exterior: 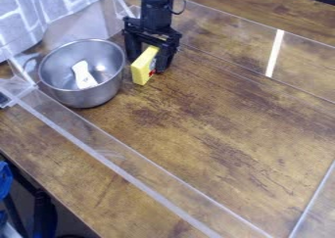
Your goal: Move the yellow butter to the left side of the table
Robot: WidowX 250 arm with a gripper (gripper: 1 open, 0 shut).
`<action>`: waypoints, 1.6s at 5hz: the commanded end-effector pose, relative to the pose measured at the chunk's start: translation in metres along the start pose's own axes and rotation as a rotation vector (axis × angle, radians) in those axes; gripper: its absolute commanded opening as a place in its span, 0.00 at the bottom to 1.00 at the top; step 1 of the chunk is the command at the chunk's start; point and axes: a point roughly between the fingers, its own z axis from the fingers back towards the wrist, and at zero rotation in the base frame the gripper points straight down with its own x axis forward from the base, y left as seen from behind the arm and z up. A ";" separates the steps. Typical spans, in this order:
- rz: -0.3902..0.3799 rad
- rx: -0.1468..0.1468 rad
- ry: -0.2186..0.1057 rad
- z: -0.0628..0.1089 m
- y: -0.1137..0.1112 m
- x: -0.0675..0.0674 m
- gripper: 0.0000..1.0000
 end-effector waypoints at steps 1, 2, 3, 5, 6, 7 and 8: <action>0.018 -0.008 -0.006 0.002 0.008 -0.003 1.00; 0.020 -0.015 -0.003 0.001 0.008 -0.003 1.00; 0.021 -0.021 0.000 0.001 0.008 -0.003 1.00; 0.023 -0.034 0.006 0.000 0.007 -0.003 1.00; 0.024 -0.040 0.009 0.000 0.007 -0.003 1.00; 0.025 -0.046 0.012 0.001 0.007 -0.003 1.00; 0.026 -0.053 0.015 0.001 0.007 -0.003 1.00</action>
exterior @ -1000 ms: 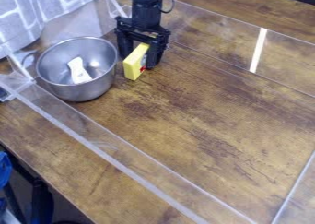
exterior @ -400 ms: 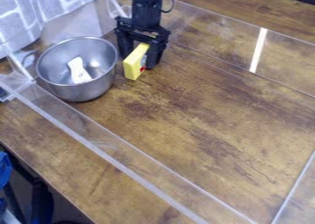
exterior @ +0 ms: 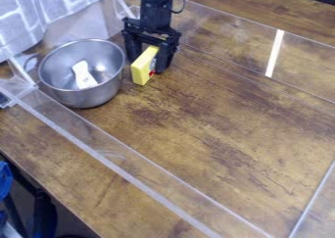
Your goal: Move the yellow butter to the left side of the table
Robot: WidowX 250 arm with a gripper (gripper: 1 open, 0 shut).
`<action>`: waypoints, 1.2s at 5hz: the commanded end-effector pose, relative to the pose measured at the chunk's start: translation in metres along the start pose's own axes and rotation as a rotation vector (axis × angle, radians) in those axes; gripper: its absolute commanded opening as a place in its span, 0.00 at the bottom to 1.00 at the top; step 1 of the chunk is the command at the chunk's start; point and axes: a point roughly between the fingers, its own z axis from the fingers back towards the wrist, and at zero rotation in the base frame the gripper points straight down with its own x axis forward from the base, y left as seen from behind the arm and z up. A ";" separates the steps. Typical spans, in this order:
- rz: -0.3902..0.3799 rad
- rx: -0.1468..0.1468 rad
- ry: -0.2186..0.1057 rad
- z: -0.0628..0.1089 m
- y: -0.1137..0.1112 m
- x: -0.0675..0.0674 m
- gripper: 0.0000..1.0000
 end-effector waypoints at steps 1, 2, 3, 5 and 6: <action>0.024 -0.012 -0.003 0.002 0.009 -0.004 1.00; 0.022 -0.017 -0.013 0.003 0.010 -0.001 1.00; 0.020 -0.023 -0.023 0.003 0.011 0.002 1.00; 0.018 -0.029 -0.041 0.004 0.013 0.008 1.00; 0.018 -0.032 -0.046 0.004 0.014 0.011 1.00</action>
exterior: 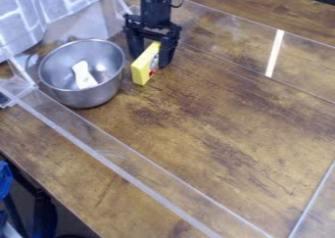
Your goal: Move the yellow butter to the left side of the table
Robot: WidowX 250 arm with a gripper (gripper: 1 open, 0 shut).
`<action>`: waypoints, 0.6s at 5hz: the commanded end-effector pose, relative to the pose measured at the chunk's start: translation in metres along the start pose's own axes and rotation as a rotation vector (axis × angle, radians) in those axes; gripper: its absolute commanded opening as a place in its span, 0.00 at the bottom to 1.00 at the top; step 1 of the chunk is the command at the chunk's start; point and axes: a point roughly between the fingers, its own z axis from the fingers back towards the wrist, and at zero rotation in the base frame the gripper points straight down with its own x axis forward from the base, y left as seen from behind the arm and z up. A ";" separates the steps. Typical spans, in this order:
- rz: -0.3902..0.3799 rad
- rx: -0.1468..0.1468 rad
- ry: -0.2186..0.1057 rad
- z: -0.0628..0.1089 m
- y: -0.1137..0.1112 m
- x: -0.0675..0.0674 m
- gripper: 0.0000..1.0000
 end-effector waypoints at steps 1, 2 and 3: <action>-0.003 -0.007 -0.014 0.001 0.009 0.000 1.00; -0.003 -0.009 -0.020 0.001 0.011 0.003 1.00; -0.003 -0.011 -0.026 0.000 0.014 0.006 1.00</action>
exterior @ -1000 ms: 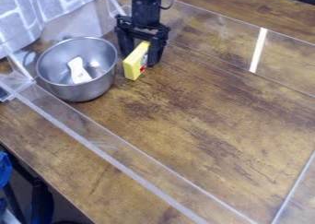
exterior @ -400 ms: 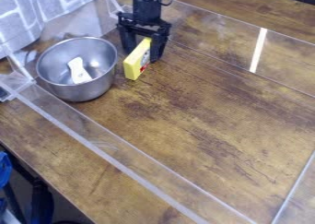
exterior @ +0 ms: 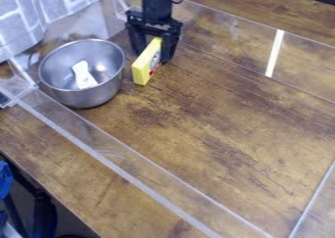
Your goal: Move the yellow butter to the left side of the table
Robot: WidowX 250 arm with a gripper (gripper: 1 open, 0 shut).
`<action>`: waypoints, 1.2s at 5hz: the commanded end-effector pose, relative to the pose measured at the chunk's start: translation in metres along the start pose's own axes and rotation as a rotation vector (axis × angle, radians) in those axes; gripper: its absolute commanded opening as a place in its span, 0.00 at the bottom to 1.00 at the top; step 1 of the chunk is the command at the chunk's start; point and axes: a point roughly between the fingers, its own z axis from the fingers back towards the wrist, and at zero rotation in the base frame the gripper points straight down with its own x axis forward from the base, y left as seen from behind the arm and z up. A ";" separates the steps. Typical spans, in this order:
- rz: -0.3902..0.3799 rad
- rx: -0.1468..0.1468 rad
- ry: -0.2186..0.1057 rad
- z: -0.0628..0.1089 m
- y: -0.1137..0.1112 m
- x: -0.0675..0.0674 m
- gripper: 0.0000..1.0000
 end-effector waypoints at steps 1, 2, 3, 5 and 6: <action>0.003 -0.006 -0.003 0.000 0.012 -0.002 1.00; 0.004 -0.006 -0.004 -0.001 0.013 0.000 1.00; 0.005 -0.007 -0.004 -0.001 0.014 0.002 1.00; 0.006 -0.008 -0.003 -0.001 0.016 0.007 1.00; 0.007 -0.009 -0.002 -0.001 0.017 0.009 1.00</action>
